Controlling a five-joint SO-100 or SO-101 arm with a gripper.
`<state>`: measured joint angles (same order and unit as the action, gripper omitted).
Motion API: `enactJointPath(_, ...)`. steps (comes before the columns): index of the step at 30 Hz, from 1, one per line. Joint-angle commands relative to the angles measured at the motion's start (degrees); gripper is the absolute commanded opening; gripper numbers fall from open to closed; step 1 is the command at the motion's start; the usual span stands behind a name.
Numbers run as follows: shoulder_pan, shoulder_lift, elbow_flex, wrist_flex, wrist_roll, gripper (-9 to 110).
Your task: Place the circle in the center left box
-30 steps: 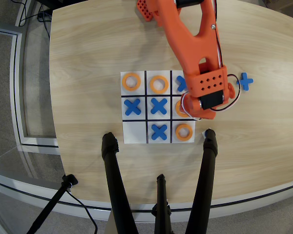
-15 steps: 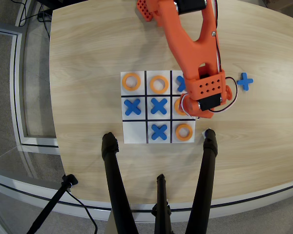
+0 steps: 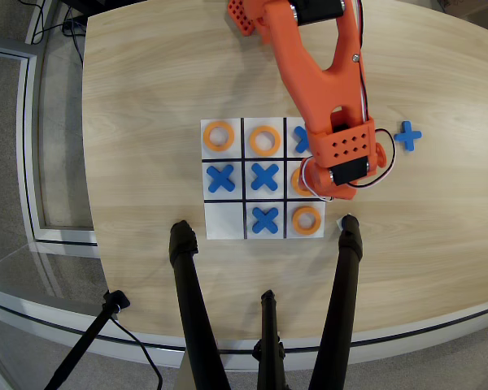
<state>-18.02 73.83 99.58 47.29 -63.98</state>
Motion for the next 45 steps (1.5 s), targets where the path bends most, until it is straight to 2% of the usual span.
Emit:
enactJointPath(1,-0.4,1.1,0.3,0.6,0.2,0)
enactJointPath(18,-0.5,3.3,-0.1,2.8,0.2,6)
enactJointPath(21,0.2,4.9,-3.1,7.3,-0.7,11)
enactJointPath(25,1.4,11.3,-8.4,13.8,-2.1,14)
enactJointPath(27,2.1,15.6,-10.2,16.9,-3.8,22)
enactJointPath(32,4.1,29.0,-8.4,21.5,-6.0,23)
enactJointPath(36,6.8,42.5,2.5,21.4,-9.0,23)
enactJointPath(45,10.3,82.1,40.2,14.9,-15.3,23)
